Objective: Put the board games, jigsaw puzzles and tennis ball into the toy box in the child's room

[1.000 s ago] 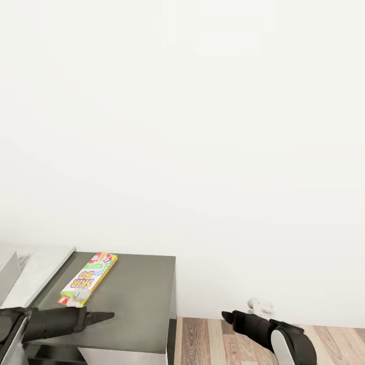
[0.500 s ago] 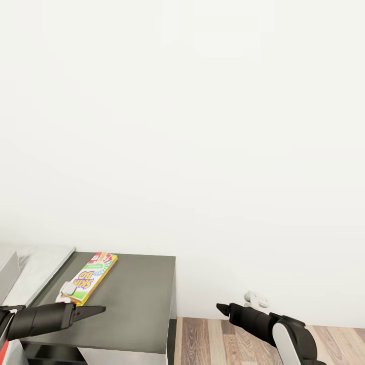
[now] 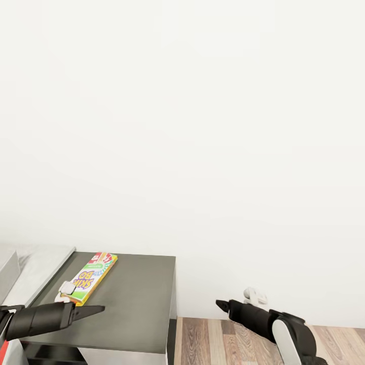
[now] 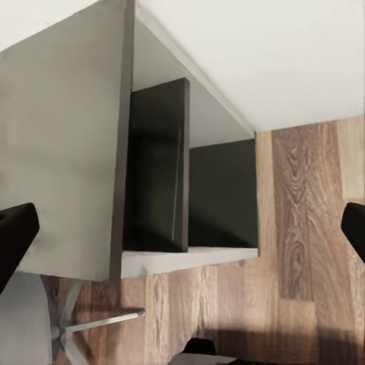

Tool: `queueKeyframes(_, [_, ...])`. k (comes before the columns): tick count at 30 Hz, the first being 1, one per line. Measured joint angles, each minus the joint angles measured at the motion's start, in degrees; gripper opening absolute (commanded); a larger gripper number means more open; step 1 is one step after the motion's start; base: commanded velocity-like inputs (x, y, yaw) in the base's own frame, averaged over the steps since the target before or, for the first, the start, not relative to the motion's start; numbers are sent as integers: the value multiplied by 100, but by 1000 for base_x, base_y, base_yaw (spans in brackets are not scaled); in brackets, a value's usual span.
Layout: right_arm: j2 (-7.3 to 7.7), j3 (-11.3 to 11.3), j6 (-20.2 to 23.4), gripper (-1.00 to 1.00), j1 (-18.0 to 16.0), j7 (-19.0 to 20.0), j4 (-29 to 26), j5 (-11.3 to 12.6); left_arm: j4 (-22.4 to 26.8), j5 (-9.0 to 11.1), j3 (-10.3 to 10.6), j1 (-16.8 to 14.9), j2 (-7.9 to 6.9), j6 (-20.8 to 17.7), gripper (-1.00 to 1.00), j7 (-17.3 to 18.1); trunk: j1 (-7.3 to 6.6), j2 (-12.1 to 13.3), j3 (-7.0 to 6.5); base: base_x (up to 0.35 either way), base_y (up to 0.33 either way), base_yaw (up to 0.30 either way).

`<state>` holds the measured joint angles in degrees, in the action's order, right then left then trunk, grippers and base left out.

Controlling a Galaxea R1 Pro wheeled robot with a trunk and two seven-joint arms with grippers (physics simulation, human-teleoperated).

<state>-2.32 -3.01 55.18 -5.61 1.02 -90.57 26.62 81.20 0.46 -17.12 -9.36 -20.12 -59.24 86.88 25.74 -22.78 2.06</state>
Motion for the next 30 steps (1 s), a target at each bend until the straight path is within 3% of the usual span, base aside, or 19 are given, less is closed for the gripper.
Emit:
queueKeyframes(8, [-4,-66,-37,100,-110,293,1,31,29,-3,16,-92,8,-7,100,104,0,0,0,0,0,111])
queueKeyframes(14, [6,-182,-12,100,-135,548,0,49,35,-16,42,-414,16,-9,100,295,0,0,0,0,0,262])
queueKeyframes(30, [20,-240,109,100,-467,881,-8,51,59,-5,39,-520,-21,-12,100,295,0,0,16,0,0,287])
